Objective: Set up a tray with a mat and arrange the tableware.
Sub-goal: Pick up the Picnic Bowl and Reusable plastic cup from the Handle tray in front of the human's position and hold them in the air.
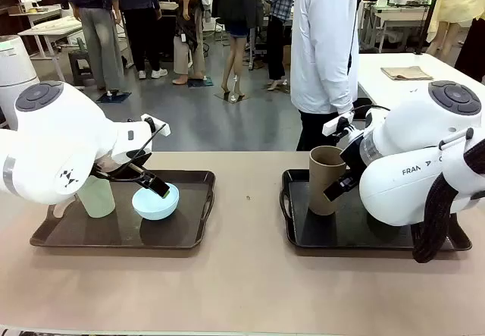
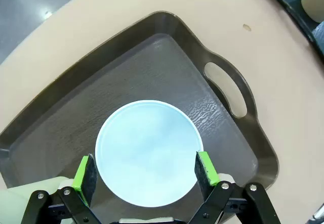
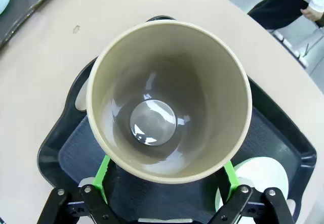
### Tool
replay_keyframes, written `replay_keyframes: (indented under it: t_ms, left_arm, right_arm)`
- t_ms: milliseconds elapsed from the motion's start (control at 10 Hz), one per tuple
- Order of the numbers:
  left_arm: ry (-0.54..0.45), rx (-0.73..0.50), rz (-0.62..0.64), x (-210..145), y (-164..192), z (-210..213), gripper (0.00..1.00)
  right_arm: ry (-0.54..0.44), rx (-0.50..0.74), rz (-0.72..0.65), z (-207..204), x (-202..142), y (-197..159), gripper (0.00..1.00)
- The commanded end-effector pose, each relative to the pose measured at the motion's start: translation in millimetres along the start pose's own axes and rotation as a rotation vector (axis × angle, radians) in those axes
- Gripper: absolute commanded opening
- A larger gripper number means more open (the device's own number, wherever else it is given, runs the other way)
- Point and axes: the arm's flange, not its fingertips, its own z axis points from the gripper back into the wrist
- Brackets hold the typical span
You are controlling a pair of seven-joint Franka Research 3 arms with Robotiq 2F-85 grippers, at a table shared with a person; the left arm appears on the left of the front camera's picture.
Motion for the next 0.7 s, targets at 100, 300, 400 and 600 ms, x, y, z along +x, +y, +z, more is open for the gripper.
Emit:
replay_keyframes:
  t_ms: [100,300,400,600]
  left_arm:
    - [0.0,0.0,0.0,0.0,-0.1,0.0,1.0]
    - [0.0,0.0,0.0,0.0,-0.1,0.0,1.0]
    - [0.0,0.0,0.0,0.0,-0.1,0.0,1.0]
    - [0.0,0.0,0.0,0.0,-0.1,0.0,1.0]
  right_arm:
    - [0.0,0.0,0.0,0.0,0.0,0.0,1.0]
    - [0.0,0.0,0.0,0.0,0.0,0.0,1.0]
    - [0.0,0.0,0.0,0.0,0.0,0.0,1.0]
    - [0.0,0.0,0.0,0.0,0.0,0.0,1.0]
